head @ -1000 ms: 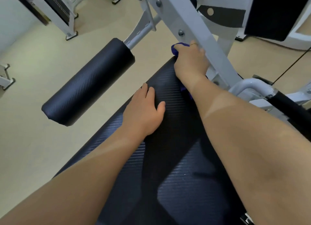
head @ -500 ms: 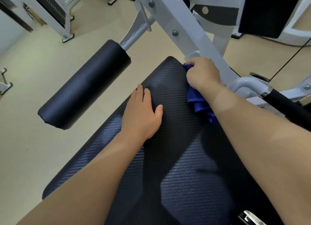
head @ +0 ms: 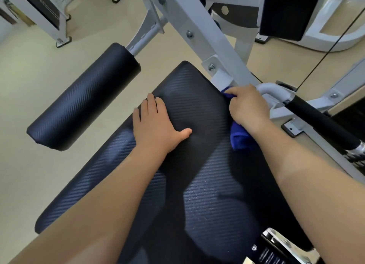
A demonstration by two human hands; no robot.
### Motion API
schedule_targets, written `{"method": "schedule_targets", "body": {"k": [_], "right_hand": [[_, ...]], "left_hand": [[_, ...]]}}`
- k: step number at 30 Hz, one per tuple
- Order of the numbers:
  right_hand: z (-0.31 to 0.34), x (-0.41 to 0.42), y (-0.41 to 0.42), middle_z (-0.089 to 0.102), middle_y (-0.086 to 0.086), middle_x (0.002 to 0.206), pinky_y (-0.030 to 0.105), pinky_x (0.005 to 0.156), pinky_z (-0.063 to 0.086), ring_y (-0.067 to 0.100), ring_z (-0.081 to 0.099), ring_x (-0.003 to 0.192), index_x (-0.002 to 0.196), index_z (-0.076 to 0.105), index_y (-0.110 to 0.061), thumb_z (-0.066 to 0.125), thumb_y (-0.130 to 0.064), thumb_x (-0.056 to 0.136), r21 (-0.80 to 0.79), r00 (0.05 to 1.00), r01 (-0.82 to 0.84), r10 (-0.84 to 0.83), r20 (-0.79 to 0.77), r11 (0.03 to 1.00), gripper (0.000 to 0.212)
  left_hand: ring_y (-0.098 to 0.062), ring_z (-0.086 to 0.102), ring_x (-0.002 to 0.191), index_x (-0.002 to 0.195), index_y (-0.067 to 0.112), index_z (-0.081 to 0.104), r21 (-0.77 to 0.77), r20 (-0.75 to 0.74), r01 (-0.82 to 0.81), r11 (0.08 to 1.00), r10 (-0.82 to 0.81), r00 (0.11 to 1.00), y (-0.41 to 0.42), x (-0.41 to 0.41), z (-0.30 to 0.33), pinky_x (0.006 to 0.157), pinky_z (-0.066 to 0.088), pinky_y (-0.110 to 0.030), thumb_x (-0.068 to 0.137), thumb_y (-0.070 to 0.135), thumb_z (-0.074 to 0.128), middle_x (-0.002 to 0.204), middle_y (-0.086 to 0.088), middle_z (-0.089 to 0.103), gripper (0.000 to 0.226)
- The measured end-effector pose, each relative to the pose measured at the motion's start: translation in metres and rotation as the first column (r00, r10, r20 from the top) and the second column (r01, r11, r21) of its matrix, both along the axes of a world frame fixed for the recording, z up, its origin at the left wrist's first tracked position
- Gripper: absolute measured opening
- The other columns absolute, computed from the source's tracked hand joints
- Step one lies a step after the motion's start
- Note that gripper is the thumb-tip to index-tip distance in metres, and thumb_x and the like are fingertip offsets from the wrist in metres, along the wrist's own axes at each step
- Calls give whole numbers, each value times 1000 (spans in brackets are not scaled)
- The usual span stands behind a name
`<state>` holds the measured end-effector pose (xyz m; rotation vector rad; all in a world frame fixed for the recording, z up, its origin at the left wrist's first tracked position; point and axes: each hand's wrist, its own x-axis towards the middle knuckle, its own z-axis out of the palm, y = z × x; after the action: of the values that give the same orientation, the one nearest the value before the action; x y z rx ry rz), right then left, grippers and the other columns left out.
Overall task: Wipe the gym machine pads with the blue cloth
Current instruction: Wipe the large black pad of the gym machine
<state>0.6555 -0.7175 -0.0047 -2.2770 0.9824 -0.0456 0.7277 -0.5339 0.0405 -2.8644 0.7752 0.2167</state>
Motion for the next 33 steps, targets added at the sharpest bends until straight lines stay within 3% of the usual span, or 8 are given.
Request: {"method": "schedule_targets", "body": {"k": [6,11,14,17,20,23,27,33], "right_hand": [[-21,-93,-11,63,9,111,32,69,44,33,56,94,96,70,-29,41,-7,82,31,977,65,-57,-208,997,39],[-8,-60,-4,65,3,106,30,73,40,29,55,98,102,70,-25,37,-6,84,179,996,92,-90,-19,980,42],[-18,-90,-4,64,3,106,29,75,39,29,55,101,103,70,-29,37,-5,84,171,989,147,-141,-46,974,44],[-38,-148,-12,65,9,110,33,79,48,35,58,98,102,70,-28,41,-6,81,94,940,147,-110,-324,985,42],[-46,-182,-19,65,11,95,39,80,52,33,59,87,94,71,-16,47,-7,79,72,829,231,-158,-537,970,30],[-43,-169,-12,62,11,90,36,76,51,34,58,88,79,64,-13,46,-9,84,50,859,300,-247,-447,953,19],[-42,-163,10,52,7,117,32,73,39,33,54,102,109,65,-27,37,-8,87,-2,920,322,-314,-233,947,40],[-40,-197,31,38,17,127,40,76,42,39,50,100,126,49,-14,40,-7,92,-73,813,475,-469,-346,877,36]], "left_hand": [[-29,-9,145,148,5,0,34,56,-62,998,60,997,-5,-19,5,115,-2,-49,77,66,53,158,-15,-6,107],[-31,-1,145,149,13,-1,-132,63,40,990,-32,997,-13,-44,5,116,3,-46,83,47,59,158,-14,3,96],[-30,7,145,149,13,10,-207,26,102,973,-99,995,-14,-63,8,116,10,-42,87,42,54,157,-12,13,81],[-29,22,139,145,11,27,-231,-41,151,961,-164,986,-8,-78,13,111,22,-39,89,33,53,152,-11,26,66],[-27,37,127,137,12,40,-219,-99,167,961,-192,976,-3,-86,20,99,33,-38,91,29,51,142,-7,39,49],[-25,47,116,129,14,49,-217,-141,204,955,-237,961,-2,-94,21,93,37,-37,94,27,48,132,-4,50,38],[-24,50,112,125,14,52,-257,-176,227,940,-276,945,-2,-112,7,90,39,-36,93,26,49,127,-4,53,35],[-26,53,109,126,13,52,-292,-234,194,937,-267,935,17,-133,2,88,42,-38,91,25,50,122,-5,56,37]]}}
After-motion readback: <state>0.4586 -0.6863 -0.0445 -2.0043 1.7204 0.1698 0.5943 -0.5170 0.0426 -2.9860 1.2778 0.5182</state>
